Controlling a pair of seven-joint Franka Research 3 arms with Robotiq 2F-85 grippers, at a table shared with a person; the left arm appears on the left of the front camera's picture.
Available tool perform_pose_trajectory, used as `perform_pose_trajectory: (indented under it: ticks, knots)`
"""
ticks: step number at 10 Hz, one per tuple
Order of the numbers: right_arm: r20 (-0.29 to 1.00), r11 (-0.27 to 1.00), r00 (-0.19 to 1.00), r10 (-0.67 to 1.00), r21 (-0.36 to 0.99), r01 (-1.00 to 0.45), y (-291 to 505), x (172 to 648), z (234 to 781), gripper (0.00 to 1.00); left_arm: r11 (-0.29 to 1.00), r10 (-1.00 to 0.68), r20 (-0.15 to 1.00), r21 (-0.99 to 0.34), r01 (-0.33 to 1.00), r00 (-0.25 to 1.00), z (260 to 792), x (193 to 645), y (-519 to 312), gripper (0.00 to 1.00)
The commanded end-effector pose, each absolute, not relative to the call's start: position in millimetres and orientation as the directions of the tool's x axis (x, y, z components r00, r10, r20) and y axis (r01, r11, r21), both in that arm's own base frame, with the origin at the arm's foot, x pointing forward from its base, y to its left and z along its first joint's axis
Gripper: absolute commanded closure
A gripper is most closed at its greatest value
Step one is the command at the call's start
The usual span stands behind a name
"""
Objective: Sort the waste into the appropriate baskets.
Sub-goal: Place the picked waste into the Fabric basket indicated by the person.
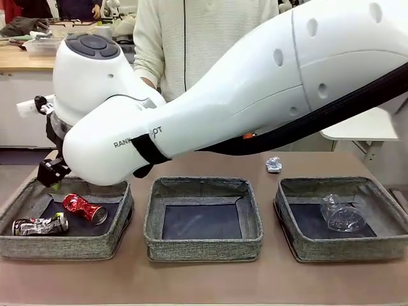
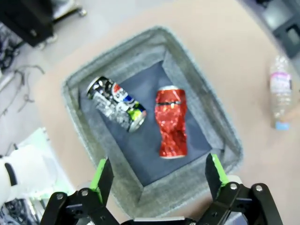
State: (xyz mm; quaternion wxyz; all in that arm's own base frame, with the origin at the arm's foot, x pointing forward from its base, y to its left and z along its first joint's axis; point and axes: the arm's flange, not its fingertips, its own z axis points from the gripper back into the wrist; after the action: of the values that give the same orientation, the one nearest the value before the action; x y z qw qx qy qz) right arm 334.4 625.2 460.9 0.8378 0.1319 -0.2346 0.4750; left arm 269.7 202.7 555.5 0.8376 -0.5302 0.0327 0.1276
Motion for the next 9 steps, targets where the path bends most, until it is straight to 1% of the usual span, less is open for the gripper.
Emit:
perform_pose_trajectory:
  ticks: [1,2,3,4,5,6,7,8,9]
  knots:
    - [0.464,0.565,0.476,0.747,-0.065,-0.823,586.6,323.7,488.9,0.00,0.392,0.188,-0.190,-0.885,-0.251,0.964,558.0,268.9,198.9,0.00]
    - [0.406,0.587,0.496,0.768,-0.134,-0.799,552.2,318.0,522.0,0.00,0.392,0.188,-0.190,-0.885,-0.251,0.964,558.0,268.9,198.9,0.00]
    - [0.371,0.612,0.535,0.759,-0.126,-0.780,512.7,310.2,553.7,0.00,0.392,0.188,-0.190,-0.885,-0.251,0.964,558.0,268.9,198.9,0.00]
    - [0.347,0.639,0.586,0.732,-0.051,-0.768,481.6,296.4,575.3,0.00,0.392,0.188,-0.190,-0.885,-0.251,0.964,558.0,268.9,198.9,0.00]
    - [0.299,0.665,0.626,0.720,-0.039,-0.746,471.6,285.6,579.1,0.00,0.392,0.188,-0.190,-0.885,-0.251,0.964,558.0,268.9,198.9,0.00]
    - [0.282,0.718,0.682,0.675,-0.041,-0.694,470.8,276.7,581.2,0.00,0.392,0.188,-0.190,-0.885,-0.251,0.964,558.0,268.9,198.9,0.00]
    - [0.216,0.782,0.757,0.617,-0.055,-0.621,481.8,260.1,591.0,0.00,0.392,0.188,-0.190,-0.885,-0.251,0.964,558.0,268.9,198.9,0.00]
    - [0.302,0.684,0.636,0.710,-0.080,-0.725,473.2,282.9,592.7,0.00,0.392,0.188,-0.190,-0.885,-0.251,0.964,558.0,268.9,198.9,0.00]
    - [0.302,0.684,0.636,0.710,-0.080,-0.725,473.2,282.9,592.7,0.00,0.392,0.188,-0.190,-0.885,-0.251,0.964,558.0,268.9,198.9,0.00]
